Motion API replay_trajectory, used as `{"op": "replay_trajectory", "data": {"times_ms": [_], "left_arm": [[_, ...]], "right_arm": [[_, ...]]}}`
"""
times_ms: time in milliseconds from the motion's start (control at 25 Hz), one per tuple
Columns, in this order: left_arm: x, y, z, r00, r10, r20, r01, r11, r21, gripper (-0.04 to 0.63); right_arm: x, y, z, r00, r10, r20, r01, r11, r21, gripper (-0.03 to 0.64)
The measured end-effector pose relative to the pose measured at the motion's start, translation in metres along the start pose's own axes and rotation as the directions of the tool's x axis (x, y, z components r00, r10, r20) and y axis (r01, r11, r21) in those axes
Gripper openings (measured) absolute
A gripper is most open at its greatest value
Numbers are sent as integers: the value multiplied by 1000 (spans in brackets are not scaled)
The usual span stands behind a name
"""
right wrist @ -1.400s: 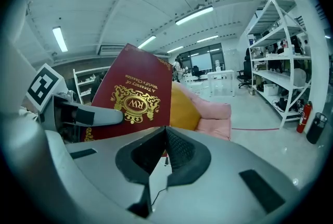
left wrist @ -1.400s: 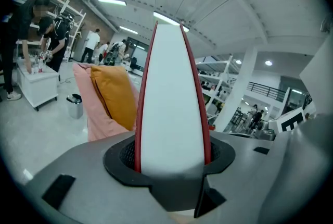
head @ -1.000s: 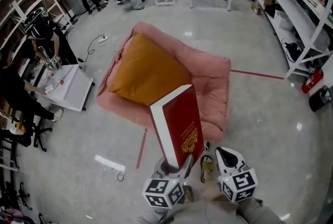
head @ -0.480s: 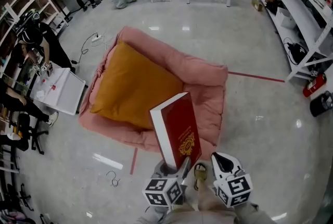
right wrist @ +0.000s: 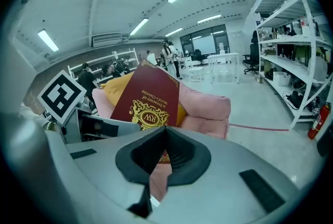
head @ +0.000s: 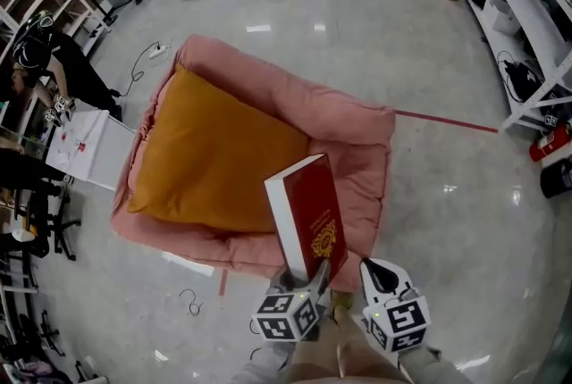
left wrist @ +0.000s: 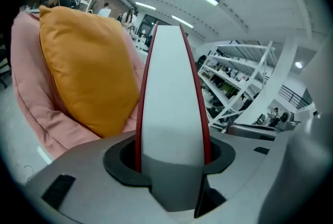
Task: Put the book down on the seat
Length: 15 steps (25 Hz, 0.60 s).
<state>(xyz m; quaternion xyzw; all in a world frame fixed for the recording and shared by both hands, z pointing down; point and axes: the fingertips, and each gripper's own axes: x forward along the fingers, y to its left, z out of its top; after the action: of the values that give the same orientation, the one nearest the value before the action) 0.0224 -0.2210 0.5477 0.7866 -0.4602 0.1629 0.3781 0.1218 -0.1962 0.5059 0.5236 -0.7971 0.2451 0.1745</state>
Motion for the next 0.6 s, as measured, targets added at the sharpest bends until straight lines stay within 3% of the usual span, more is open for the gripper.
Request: {"op": "replay_trajectory", "data": {"times_ms": [280,600], "left_arm": [[51,24,-15,996,25,-87,-29,999,-46,244],[114,48,-34,977,65,-204,-98,983,-153,244]], "right_arm": [[31,-15,-8,999,-35,-33,36,999,10,5],[56,-33,-25,993,-74,-89,79,995,60,5]]}}
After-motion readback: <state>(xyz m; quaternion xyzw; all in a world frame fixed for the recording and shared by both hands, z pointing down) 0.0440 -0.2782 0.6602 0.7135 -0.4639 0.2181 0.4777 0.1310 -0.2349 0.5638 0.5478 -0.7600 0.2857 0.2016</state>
